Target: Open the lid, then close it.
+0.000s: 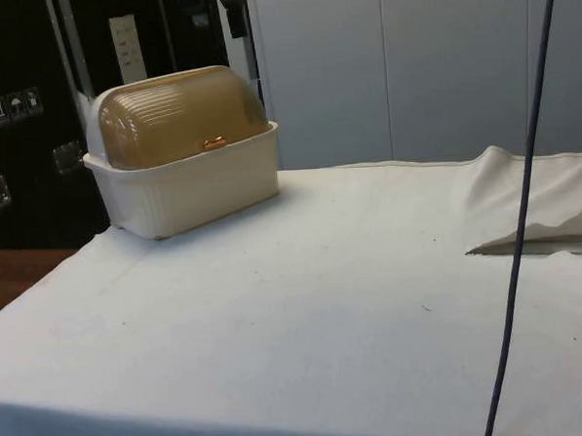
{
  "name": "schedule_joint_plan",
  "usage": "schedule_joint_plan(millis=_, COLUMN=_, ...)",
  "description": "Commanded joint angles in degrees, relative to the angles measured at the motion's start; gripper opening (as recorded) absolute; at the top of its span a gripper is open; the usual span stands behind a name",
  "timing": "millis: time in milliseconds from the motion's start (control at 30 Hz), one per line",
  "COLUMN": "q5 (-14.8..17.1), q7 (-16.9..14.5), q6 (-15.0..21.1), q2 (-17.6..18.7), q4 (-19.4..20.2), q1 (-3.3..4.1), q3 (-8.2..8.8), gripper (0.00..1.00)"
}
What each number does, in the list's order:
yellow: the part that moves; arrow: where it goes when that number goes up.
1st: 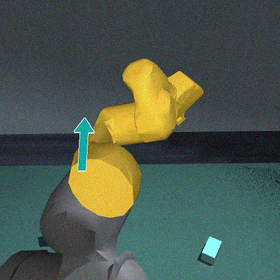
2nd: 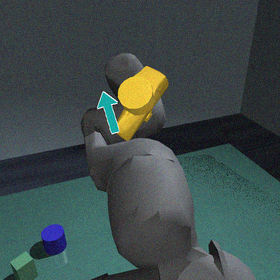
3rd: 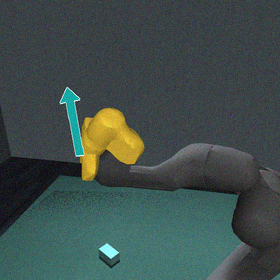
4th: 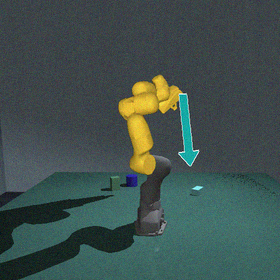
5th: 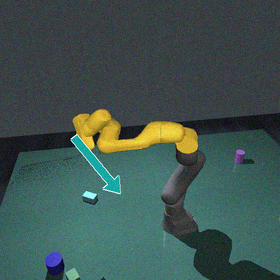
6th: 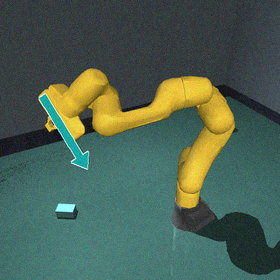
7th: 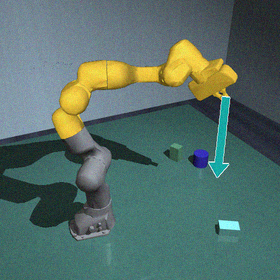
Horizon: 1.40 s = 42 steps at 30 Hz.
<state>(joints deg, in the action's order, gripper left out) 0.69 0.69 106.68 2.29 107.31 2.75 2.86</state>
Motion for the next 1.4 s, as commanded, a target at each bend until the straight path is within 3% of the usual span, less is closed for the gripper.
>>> schedule_joint_plan(millis=0, q5=0.0, q7=0.0, q6=0.0, q2=0.0, q4=0.0, q1=0.0, q3=0.0, gripper=0.99)
schedule_joint_plan(millis=100, q5=0.0, q7=0.0, q6=0.0, q2=0.0, q4=0.0, q1=0.0, q3=0.0, gripper=0.84)
schedule_joint_plan(millis=133, q5=0.0, q7=0.0, q6=0.0, q2=0.0, q4=0.0, q1=0.0, q3=0.0, gripper=0.72)
schedule_joint_plan(millis=233, q5=0.0, q7=0.0, q6=0.0, q2=0.0, q4=0.0, q1=0.0, q3=0.0, gripper=0.55)
schedule_joint_plan(millis=267, q5=0.0, q7=0.0, q6=0.0, q2=0.0, q4=0.0, q1=0.0, q3=0.0, gripper=0.55)
schedule_joint_plan(millis=367, q5=0.0, q7=0.0, q6=0.0, q2=0.0, q4=0.0, q1=0.0, q3=0.0, gripper=0.38)
schedule_joint_plan(millis=400, q5=0.0, q7=0.0, q6=0.0, q2=0.0, q4=0.0, q1=0.0, q3=0.0, gripper=0.28)
schedule_joint_plan(millis=533, q5=0.0, q7=0.0, q6=0.0, q2=0.0, q4=0.0, q1=0.0, q3=0.0, gripper=0.03)
schedule_joint_plan(millis=733, q5=0.06, q7=0.17, q6=1.89, q2=-0.4, q4=0.97, q1=0.0, q3=0.06, gripper=0.0)
schedule_joint_plan(millis=767, q5=0.0, q7=0.0, q6=0.74, q2=0.0, q4=0.34, q1=0.0, q3=0.0, gripper=0.0)
schedule_joint_plan(millis=1367, q5=-0.06, q7=2.12, q6=12.09, q2=-0.63, q4=5.84, q1=-0.11, q3=0.06, gripper=0.0)
